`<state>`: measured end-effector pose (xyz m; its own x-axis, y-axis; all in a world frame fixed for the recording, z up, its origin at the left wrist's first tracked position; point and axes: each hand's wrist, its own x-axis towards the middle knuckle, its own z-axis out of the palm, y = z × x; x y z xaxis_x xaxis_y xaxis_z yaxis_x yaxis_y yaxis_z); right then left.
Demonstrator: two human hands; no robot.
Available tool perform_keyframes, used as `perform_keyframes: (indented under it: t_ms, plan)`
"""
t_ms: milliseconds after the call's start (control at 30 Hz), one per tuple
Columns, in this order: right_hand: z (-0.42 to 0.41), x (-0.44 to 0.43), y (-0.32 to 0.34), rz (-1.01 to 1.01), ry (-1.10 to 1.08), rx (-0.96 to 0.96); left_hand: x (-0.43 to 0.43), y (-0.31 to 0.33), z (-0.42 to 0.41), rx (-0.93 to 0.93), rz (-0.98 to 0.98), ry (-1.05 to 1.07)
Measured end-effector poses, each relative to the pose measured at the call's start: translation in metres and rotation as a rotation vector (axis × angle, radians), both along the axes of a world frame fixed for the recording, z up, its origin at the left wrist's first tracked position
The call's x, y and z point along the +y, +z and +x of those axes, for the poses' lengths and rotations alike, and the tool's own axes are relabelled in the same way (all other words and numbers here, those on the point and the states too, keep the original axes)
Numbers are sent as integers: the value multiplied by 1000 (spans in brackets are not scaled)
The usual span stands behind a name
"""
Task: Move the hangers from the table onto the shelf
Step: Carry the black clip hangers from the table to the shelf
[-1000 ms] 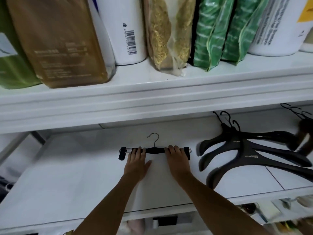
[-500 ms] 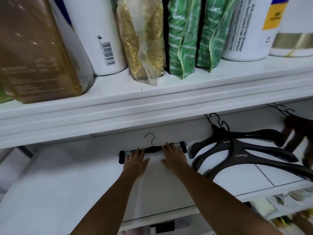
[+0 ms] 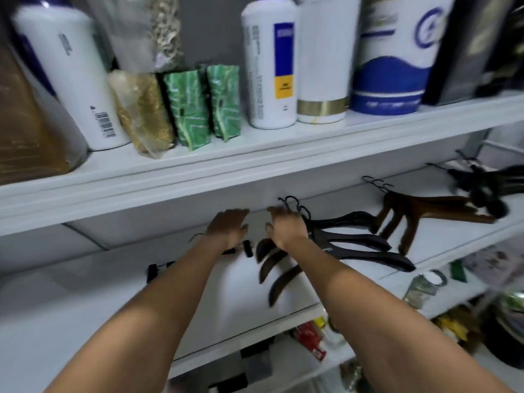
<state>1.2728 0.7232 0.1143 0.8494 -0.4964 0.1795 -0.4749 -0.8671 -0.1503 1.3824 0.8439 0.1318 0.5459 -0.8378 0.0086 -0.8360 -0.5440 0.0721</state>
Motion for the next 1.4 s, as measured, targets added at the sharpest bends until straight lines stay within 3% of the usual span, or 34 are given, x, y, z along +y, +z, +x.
perform_keyframes:
  t_ms: [300, 667, 833, 1100, 1400]
  plan:
    - [-186, -121, 55, 21, -358, 9, -174, 62, -164, -35, 15, -303]
    - [-525, -230, 72, 39, -929, -23, -355, 81, -479, -59, -95, -826]
    - [-685, -226, 48, 66, -1198, -15, -391, 62, -640, -66, -96, -1073]
    - [-874, -170, -2, 199, -1580, 28, -397, 6, -842, -95, -24, -1448]
    - [-983, -125, -55, 372, -1939, 64, -410, -44, -982, -122, 133, -1760]
